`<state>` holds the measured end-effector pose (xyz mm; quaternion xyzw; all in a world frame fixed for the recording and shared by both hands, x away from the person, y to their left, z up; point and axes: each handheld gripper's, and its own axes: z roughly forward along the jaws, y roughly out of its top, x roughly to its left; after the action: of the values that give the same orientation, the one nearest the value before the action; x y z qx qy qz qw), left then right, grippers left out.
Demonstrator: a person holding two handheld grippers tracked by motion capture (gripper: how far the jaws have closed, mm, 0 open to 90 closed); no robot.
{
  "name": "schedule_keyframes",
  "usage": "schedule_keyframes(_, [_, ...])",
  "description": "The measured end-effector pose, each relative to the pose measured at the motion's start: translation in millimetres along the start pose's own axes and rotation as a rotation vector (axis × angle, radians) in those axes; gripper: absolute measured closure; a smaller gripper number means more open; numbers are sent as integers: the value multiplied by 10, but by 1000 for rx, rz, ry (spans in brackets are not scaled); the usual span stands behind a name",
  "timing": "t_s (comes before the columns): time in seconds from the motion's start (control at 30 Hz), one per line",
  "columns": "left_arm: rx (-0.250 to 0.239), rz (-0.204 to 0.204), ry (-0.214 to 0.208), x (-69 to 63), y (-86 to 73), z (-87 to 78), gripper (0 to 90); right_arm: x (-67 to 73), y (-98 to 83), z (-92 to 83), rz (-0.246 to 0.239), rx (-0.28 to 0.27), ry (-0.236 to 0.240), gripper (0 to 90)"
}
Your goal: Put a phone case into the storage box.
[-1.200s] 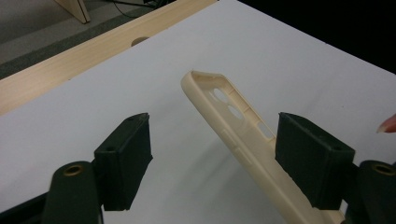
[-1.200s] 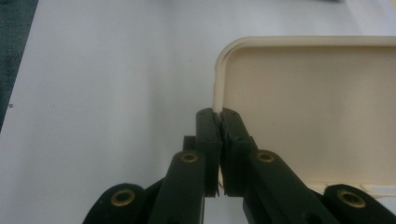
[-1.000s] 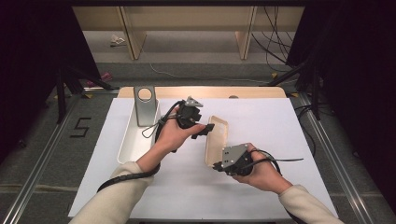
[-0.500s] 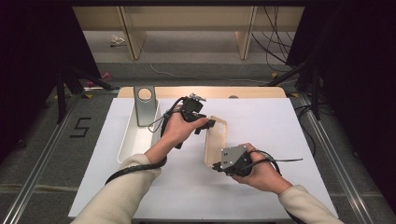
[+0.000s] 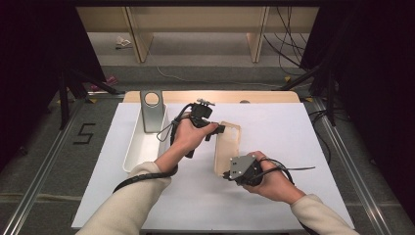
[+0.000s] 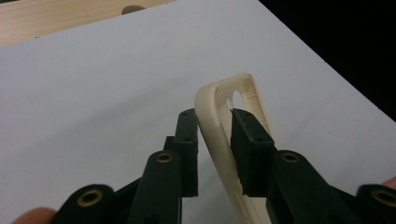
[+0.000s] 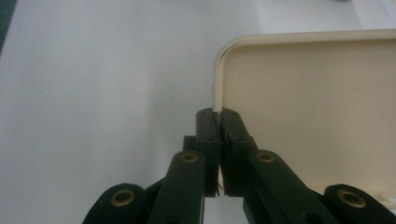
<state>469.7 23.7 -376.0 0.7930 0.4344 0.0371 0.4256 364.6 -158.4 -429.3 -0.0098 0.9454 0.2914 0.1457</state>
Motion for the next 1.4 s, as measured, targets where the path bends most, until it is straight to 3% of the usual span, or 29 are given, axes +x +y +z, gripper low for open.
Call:
schedule_keyframes(0.27, [-60, 15, -62, -148, 17, -71, 810, -18, -31, 54, 9, 38, -16, 866])
schedule_keyframes(0.37, [-81, 134, -2, -228, 15, -101, 816, -43, -47, 36, 37, 39, -34, 830])
schedule_keyframes(0.53, [-124, 178, 1, -257, 3, -164, 817, -101, -93, -15, 104, 2, -79, 703])
schedule_keyframes(0.6, [-145, 201, 13, -249, -8, -194, 817, -117, -116, -38, 153, -13, -84, 646])
schedule_keyframes(0.8, [-205, 231, 36, -186, -46, -291, 816, -167, -180, -94, 294, -81, -82, 464])
schedule_keyframes(1.03, [-240, 238, 39, -107, -75, -399, 817, -214, -266, -135, 401, -149, -82, 324])
schedule_keyframes(1.4, [-285, 259, 43, -30, -108, -577, 817, -284, -447, -234, 522, -235, -95, 246])
